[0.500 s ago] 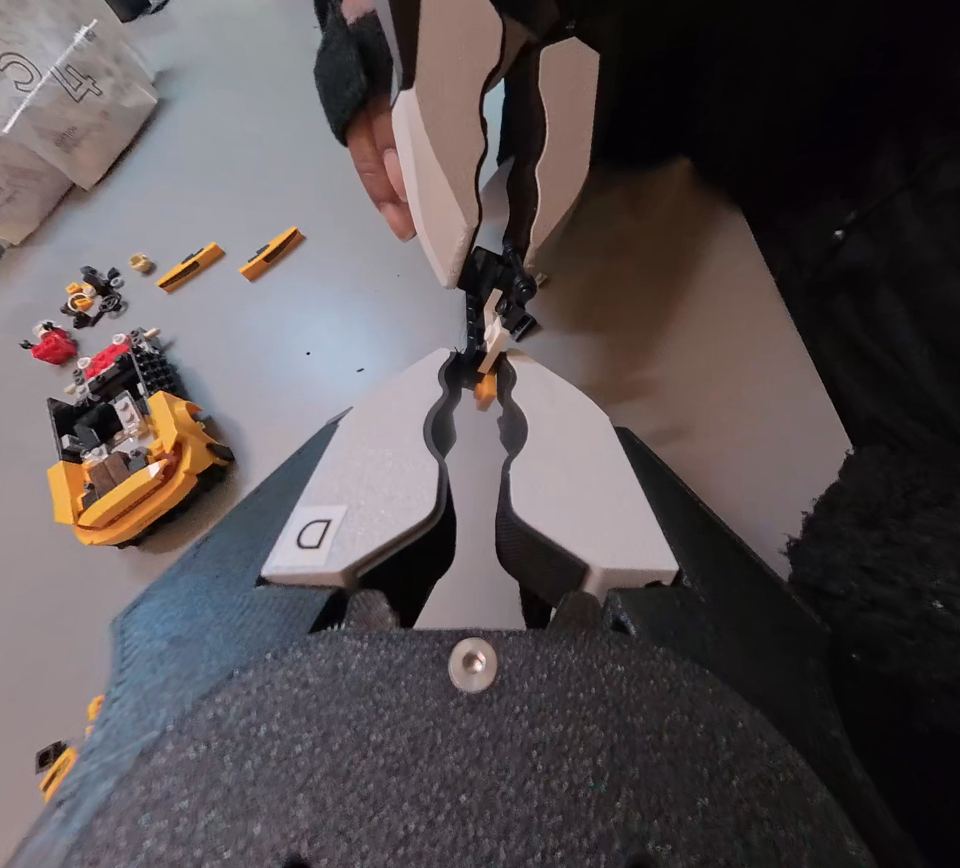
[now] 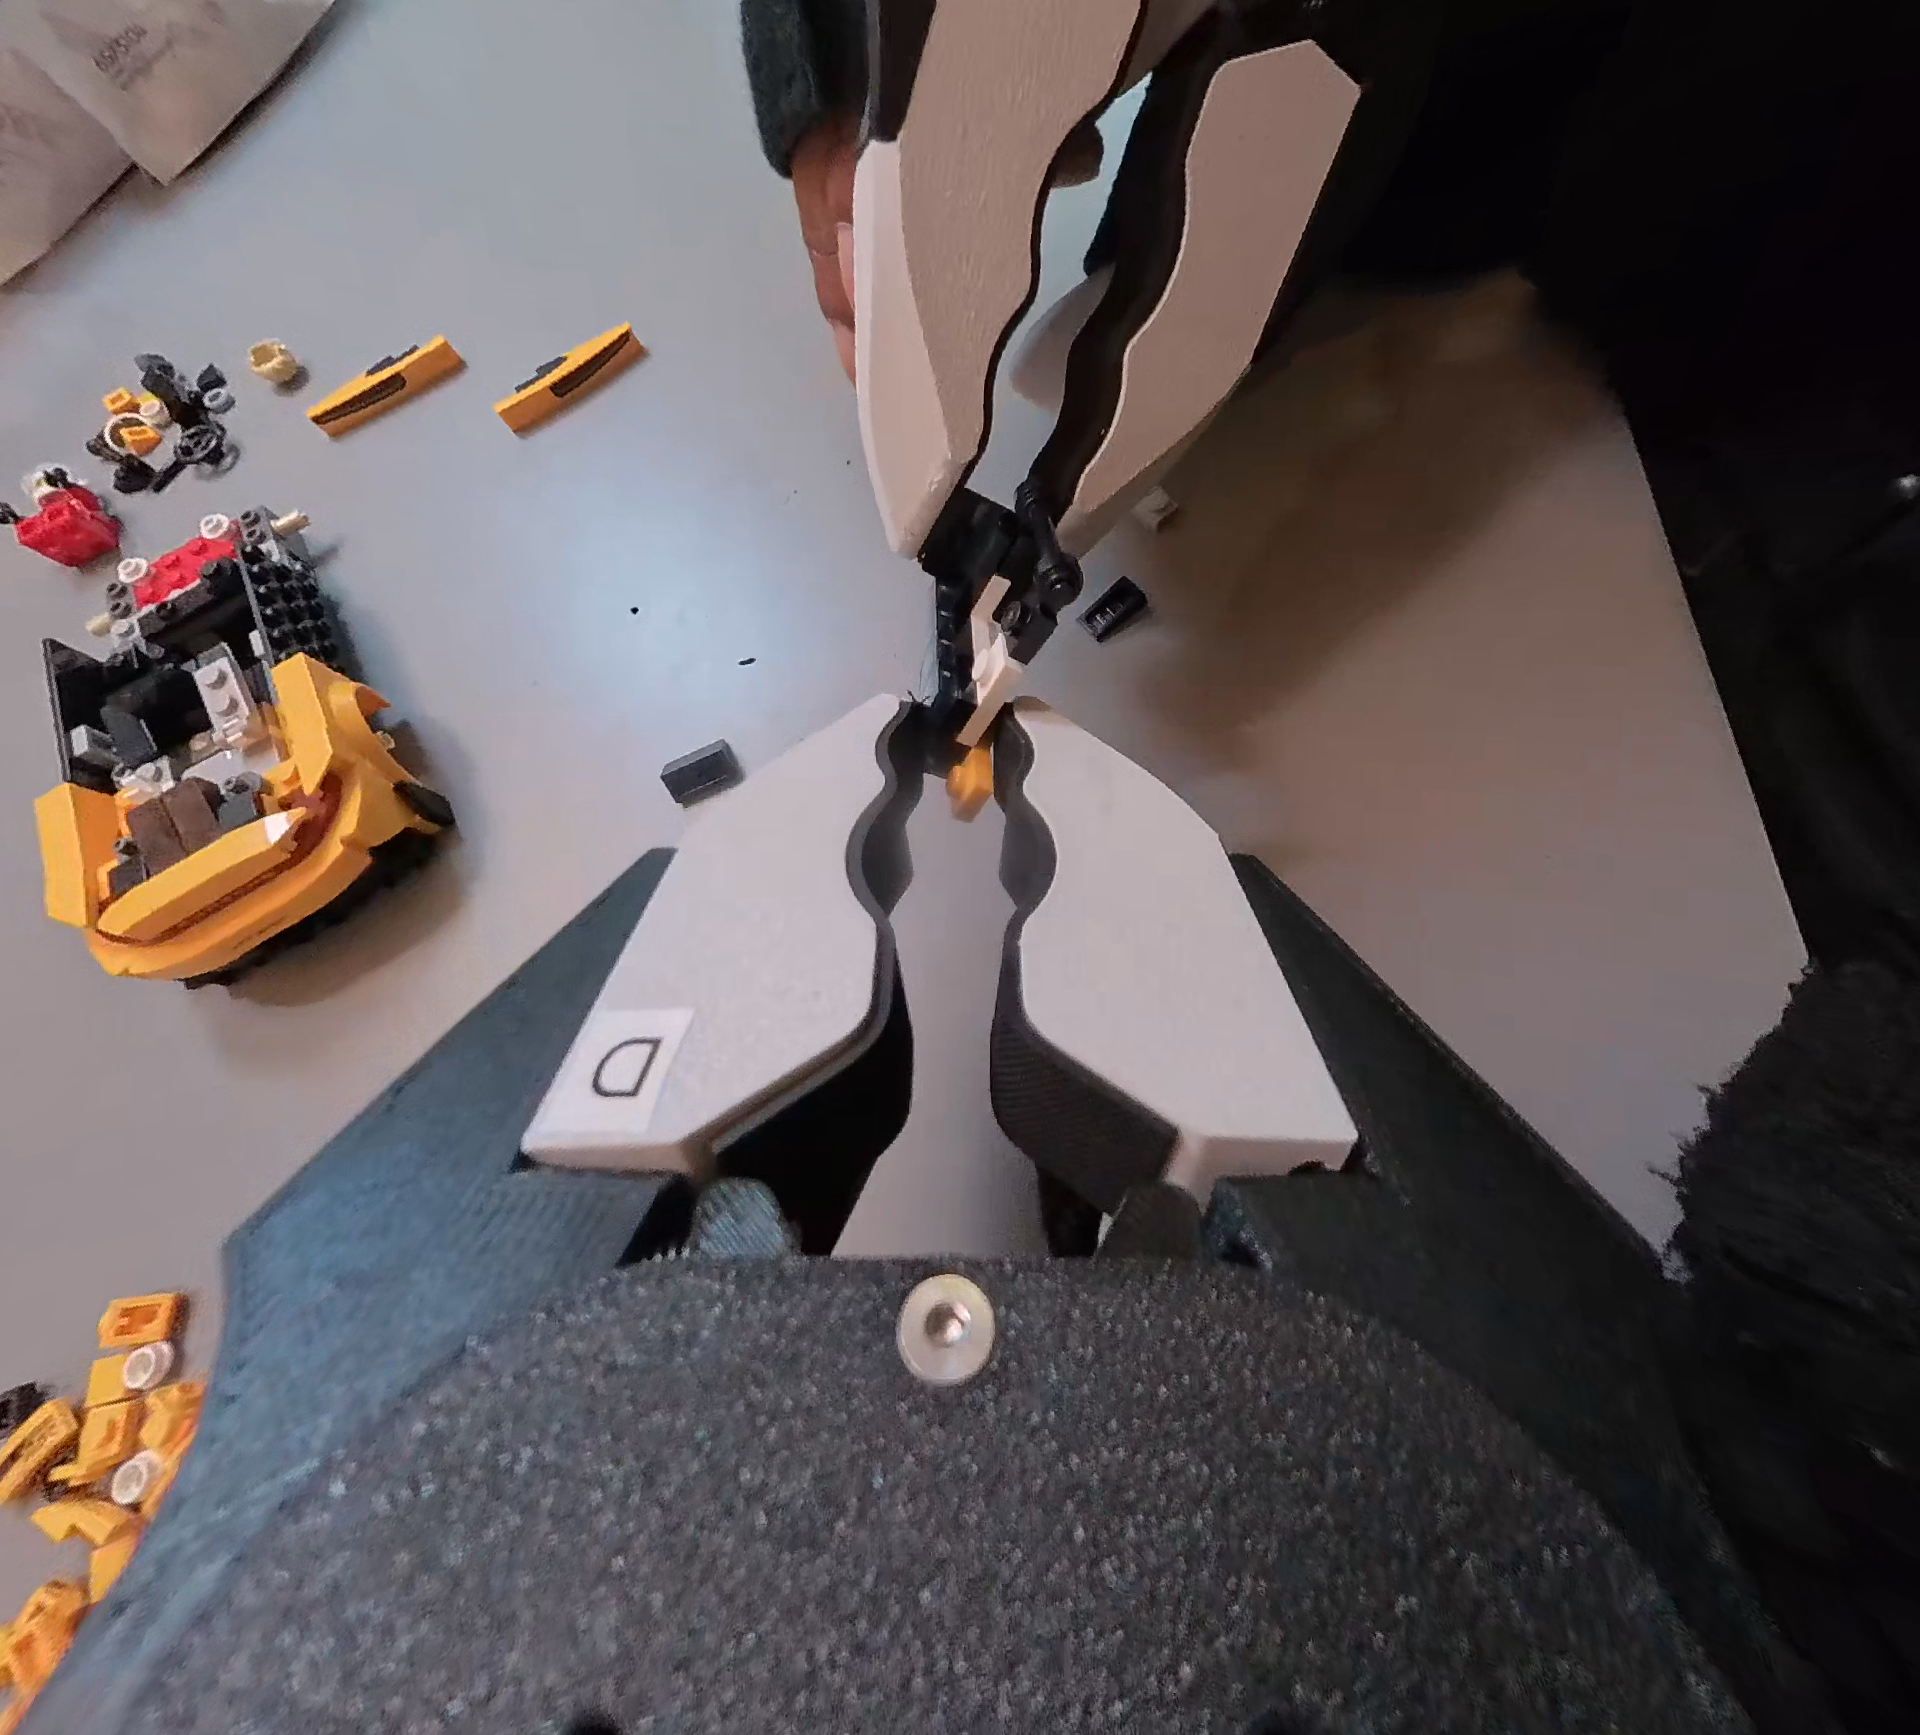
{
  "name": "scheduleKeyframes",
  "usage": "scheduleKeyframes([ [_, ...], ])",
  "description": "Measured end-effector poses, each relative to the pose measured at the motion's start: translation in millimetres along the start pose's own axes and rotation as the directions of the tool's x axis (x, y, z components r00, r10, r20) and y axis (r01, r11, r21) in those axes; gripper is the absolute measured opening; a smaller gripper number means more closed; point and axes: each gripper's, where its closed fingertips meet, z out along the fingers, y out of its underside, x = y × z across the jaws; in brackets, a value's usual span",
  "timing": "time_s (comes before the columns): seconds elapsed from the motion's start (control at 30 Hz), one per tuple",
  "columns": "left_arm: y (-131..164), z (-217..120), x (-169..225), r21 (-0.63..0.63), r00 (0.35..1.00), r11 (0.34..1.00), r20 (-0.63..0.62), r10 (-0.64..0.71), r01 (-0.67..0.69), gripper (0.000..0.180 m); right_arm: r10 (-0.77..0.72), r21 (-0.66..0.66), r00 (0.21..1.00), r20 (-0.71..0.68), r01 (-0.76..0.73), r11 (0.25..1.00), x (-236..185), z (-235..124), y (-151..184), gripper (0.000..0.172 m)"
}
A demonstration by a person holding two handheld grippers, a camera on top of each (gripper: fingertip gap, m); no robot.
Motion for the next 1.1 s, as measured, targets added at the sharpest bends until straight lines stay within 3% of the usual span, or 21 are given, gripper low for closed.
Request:
scheduleKeyframes([
  [0.3, 10.5, 9.3, 8.2, -0.038, 0.99, 0.995, -0.098, -0.1, 0.097, 0.013, 0.009, -0.049, 0.997, 0.07, -0.005, 0.999, -10.2, 4.1, 7.9, 0.017],
  [0.57, 18.3, 10.0, 17.8, -0.09, 0.978, 0.992, -0.181, -0.103, 0.087, 0.013, -0.193, 0.004, 0.98, 0.046, 0.193, 0.981, -20.8, 7.9, 1.8, 0.021],
  [1.1, 20.1, 15.5, 2.1, -0.115, 0.988, 0.983, -0.044, -0.151, 0.145, 0.013, 0.096, -0.138, 0.994, 0.052, -0.088, 0.987, -8.5, 15.0, 22.3, 0.017],
])
